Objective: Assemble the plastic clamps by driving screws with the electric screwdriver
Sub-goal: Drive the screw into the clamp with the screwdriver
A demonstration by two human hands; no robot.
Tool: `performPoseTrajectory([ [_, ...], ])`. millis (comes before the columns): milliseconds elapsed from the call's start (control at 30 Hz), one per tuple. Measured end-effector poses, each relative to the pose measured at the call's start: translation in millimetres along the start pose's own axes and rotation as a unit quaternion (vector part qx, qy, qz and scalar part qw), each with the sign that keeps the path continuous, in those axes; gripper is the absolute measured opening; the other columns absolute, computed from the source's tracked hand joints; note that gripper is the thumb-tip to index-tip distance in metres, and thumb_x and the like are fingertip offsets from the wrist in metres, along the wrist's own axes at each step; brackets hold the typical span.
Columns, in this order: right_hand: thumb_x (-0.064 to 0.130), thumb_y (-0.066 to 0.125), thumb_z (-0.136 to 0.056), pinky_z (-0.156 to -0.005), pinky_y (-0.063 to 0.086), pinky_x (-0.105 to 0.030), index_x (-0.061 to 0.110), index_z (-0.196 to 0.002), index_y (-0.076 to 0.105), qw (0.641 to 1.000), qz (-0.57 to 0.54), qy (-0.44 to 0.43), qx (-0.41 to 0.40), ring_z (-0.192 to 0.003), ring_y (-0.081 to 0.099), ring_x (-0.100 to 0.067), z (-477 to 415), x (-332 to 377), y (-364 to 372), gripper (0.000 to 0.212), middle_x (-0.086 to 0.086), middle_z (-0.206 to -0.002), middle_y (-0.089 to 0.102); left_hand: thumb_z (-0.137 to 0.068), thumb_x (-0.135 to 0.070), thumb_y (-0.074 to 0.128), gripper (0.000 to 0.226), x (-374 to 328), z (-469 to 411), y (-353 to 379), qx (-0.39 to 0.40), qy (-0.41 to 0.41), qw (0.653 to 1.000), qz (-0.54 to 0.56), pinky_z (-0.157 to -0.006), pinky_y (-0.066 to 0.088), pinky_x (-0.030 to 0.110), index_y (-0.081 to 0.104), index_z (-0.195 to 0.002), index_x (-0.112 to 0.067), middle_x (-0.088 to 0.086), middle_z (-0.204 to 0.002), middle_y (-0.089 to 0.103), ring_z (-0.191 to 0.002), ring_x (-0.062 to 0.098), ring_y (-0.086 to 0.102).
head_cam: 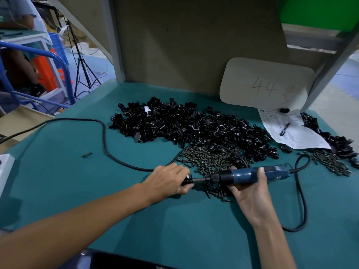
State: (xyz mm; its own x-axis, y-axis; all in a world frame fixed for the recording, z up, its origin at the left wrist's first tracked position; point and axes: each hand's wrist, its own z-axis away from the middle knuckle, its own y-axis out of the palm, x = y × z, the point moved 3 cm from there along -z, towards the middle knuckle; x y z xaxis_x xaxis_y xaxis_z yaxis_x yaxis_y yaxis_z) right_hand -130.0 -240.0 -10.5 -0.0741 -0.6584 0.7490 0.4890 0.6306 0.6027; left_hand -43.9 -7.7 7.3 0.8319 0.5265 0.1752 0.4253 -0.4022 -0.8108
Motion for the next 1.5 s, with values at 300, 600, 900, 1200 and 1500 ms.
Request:
performPoseTrajectory([
  [300,0.060,0.046,-0.096,-0.084,0.063,-0.040,0.020,-0.143,0.045,1.000,-0.001,-0.002,0.007,-0.118,0.068,-0.025,2.0,0.8,1.4,0.062,-0.016,-0.124,0.071,-0.083,-0.043,0.064,0.030,-0.4,0.6,1.3,-0.004,0.005,1.000,-0.003,-0.043,0.017,0.023,0.056,-0.072,-0.016,-0.006,-0.063,0.051,-0.051,0.012,0.044],
  [600,0.063,0.046,-0.088,-0.086,0.062,-0.041,0.020,-0.136,0.049,1.000,-0.015,-0.009,0.004,-0.118,0.069,-0.025,3.8,2.7,2.2,0.065,-0.015,-0.124,0.072,-0.086,-0.044,0.057,0.031,0.1,0.3,-0.2,0.003,0.000,1.000,0.025,-0.040,0.021,0.023,0.056,-0.074,-0.015,-0.006,-0.063,0.053,-0.050,0.012,0.046],
  [900,0.054,0.055,-0.100,-0.081,0.052,-0.035,0.014,-0.135,0.040,0.968,0.198,-0.072,-0.136,-0.094,0.065,-0.020,-0.1,44.1,-9.5,0.055,-0.011,-0.110,0.065,-0.087,-0.046,0.048,0.033,5.4,2.4,-0.9,-0.004,-0.061,0.992,0.110,-0.039,0.032,0.021,0.054,-0.080,-0.015,-0.006,-0.063,0.059,-0.053,0.015,0.053],
  [1200,0.061,0.057,-0.095,-0.091,0.042,-0.040,0.011,-0.129,0.055,0.591,0.780,-0.116,-0.171,-0.108,0.054,-0.034,26.5,50.4,-15.4,0.061,-0.013,-0.121,0.055,-0.103,-0.057,0.028,0.054,17.3,-16.8,12.1,-0.022,0.003,0.996,0.089,-0.049,0.045,0.023,0.061,-0.088,-0.017,-0.005,-0.074,0.061,-0.062,0.016,0.058],
  [1500,0.068,0.059,-0.085,-0.107,0.049,-0.040,0.037,-0.135,0.055,0.828,0.545,-0.104,0.083,-0.122,0.060,-0.012,43.2,18.7,75.8,0.059,0.006,-0.131,0.065,-0.107,-0.048,0.026,0.043,-13.9,-77.6,-16.4,-0.138,0.154,0.969,0.132,-0.066,0.038,0.034,0.050,-0.105,-0.012,0.012,-0.080,0.066,-0.061,0.031,0.063],
])
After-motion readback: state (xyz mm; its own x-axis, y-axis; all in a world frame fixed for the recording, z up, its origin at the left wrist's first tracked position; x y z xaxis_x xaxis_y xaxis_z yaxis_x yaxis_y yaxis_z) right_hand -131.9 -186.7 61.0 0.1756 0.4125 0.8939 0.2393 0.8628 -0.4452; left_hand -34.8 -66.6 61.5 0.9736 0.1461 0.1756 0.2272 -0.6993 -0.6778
